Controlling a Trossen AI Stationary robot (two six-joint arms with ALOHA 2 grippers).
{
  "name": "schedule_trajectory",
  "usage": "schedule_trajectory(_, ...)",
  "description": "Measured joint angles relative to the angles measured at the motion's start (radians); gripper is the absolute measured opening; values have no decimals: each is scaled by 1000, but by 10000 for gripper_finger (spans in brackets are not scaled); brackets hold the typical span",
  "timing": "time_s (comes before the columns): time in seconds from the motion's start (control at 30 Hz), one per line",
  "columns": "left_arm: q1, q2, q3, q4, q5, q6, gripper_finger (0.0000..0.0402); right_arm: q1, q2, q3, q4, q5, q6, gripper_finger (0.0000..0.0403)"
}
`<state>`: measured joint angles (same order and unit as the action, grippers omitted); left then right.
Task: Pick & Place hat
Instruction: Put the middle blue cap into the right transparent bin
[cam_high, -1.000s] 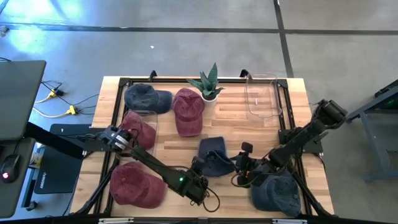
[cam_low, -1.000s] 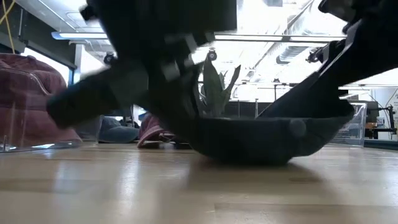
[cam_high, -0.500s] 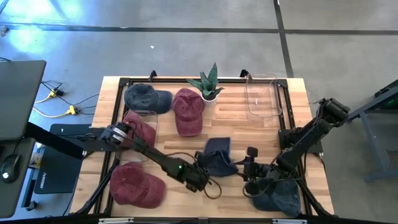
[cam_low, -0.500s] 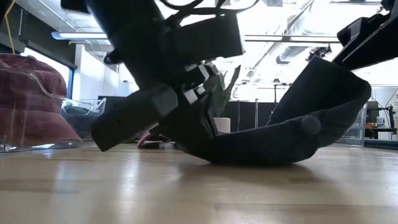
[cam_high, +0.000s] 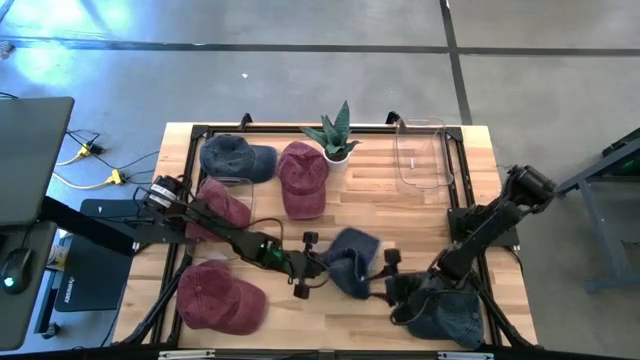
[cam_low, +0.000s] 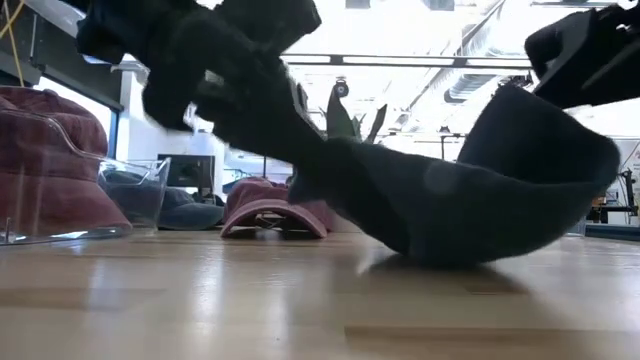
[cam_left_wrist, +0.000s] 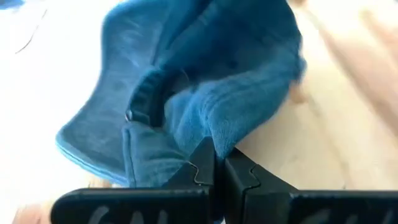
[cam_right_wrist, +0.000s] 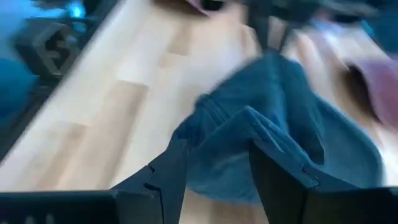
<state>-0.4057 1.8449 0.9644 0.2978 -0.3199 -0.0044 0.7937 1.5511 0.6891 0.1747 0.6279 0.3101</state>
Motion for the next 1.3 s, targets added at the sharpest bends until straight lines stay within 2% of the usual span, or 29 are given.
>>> schedule_trajectory(0.1,0,-7,2,11,42,-3,0,-26,67,0,134,-73,-125,184)
schedule_trajectory(0.17,0,-7,2,16,57,-4,0,-53,92,6,158,-119,-170,198)
schedule_trajectory(0.23,0,-8,2,16,61,-4,0,-74,98,35,98,-166,-198,213)
schedule_trajectory(0.33,0,-8,2,13,65,-5,0,-82,81,112,-137,-118,-173,231)
schedule_trajectory(0.43,0,-8,2,6,77,-7,0,-79,52,208,-485,-26,-19,236)
schedule_trajectory(0.57,0,-8,2,-39,79,-60,0,-78,39,329,-982,33,387,230)
schedule_trajectory(0.67,0,-8,2,-55,79,-90,0,-77,38,391,-1157,34,606,220)
schedule_trajectory(0.77,0,-8,2,-64,79,-113,0,-66,38,428,-1077,70,593,208)
schedule_trajectory(0.87,0,-8,2,-64,91,-124,0,-61,38,422,-755,67,386,195)
schedule_trajectory(0.97,0,-8,3,-63,94,-124,0,-95,56,369,-392,-90,196,171)
schedule_trajectory(1.03,0,-8,3,-62,94,-125,0,-128,85,337,-289,-154,170,148)
schedule_trajectory(1.13,0,-8,4,-64,101,-132,0,-181,125,311,-359,-151,223,106)
schedule_trajectory(1.23,0,-8,4,-64,157,-136,0,-241,156,309,-518,-190,327,62)
schedule_trajectory(1.3,0,-8,4,-63,196,-136,0,-267,167,307,-635,-163,384,34)
